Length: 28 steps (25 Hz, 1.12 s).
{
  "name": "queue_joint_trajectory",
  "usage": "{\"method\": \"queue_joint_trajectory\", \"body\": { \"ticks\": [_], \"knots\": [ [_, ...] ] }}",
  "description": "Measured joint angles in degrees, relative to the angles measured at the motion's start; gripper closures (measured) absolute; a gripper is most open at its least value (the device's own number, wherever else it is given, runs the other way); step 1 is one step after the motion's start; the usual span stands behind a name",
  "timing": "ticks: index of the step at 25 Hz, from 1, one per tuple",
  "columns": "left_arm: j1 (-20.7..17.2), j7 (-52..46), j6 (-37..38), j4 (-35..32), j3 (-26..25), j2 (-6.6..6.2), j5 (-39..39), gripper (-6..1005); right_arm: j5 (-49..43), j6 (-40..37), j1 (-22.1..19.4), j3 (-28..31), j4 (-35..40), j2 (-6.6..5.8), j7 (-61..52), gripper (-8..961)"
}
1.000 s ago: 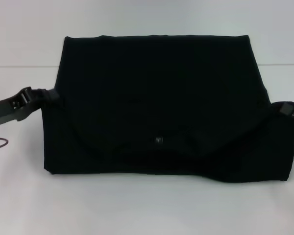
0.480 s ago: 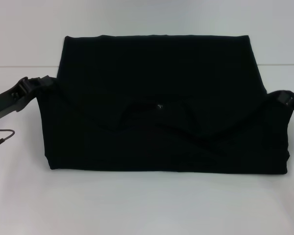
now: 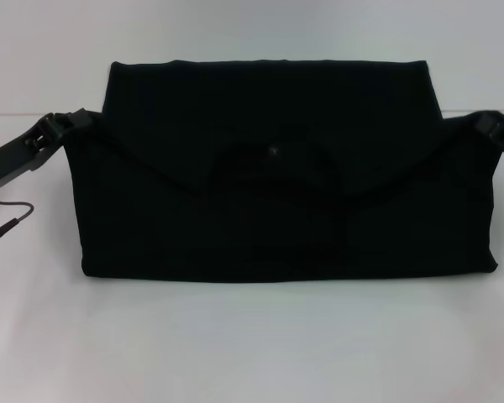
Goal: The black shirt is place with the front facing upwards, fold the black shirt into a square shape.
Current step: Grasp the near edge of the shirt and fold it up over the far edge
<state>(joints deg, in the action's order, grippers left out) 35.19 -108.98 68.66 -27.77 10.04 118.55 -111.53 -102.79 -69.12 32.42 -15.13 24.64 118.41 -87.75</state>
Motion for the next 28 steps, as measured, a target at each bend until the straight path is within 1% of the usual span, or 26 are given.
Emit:
{"method": "queue_joint_trajectory", "body": {
  "ticks": [3, 10, 11, 12, 15, 19, 25, 28],
  "knots": [
    [0.4, 1.1, -0.2, 0.0, 0.0, 0.16, 0.3, 970, 0.0, 1.5, 1.1, -0.3, 0.3, -0.14, 0.0, 900],
    [1.5, 4.4, -3.8, 0.0, 0.1, 1.61, 1.8, 969, -0.1, 5.0, 2.3, -0.6, 0.0, 0.39, 2.4, 899],
    [1.7, 5.3, -5.5, 0.0, 0.1, 2.05, 2.2, 969, 0.0, 5.7, 2.4, -0.6, -0.1, 0.49, 2.6, 899],
    [1.8, 5.4, -5.9, 0.0, 0.1, 2.16, 2.3, 969, 0.0, 6.5, 2.4, -0.6, -0.1, 0.62, 2.7, 899],
    [2.2, 7.4, -8.9, 0.0, 0.1, 3.11, 3.0, 968, 0.0, 8.8, 2.5, -0.9, -0.2, 0.95, 3.1, 899],
    [3.2, 10.6, -12.0, 0.4, 0.2, 4.37, 3.8, 967, 0.0, 11.0, 3.0, -1.2, -0.8, 1.11, 4.3, 899],
    [6.1, 14.2, -17.6, 3.6, 0.2, 5.28, 5.2, 966, 0.1, 13.6, 4.2, -1.3, -2.3, 1.16, 6.3, 898],
    [6.9, 15.9, -18.8, 4.7, 0.2, 5.37, 6.0, 966, 0.1, 14.9, 4.8, -1.3, -2.6, 1.33, 6.7, 898]
  ]
}}
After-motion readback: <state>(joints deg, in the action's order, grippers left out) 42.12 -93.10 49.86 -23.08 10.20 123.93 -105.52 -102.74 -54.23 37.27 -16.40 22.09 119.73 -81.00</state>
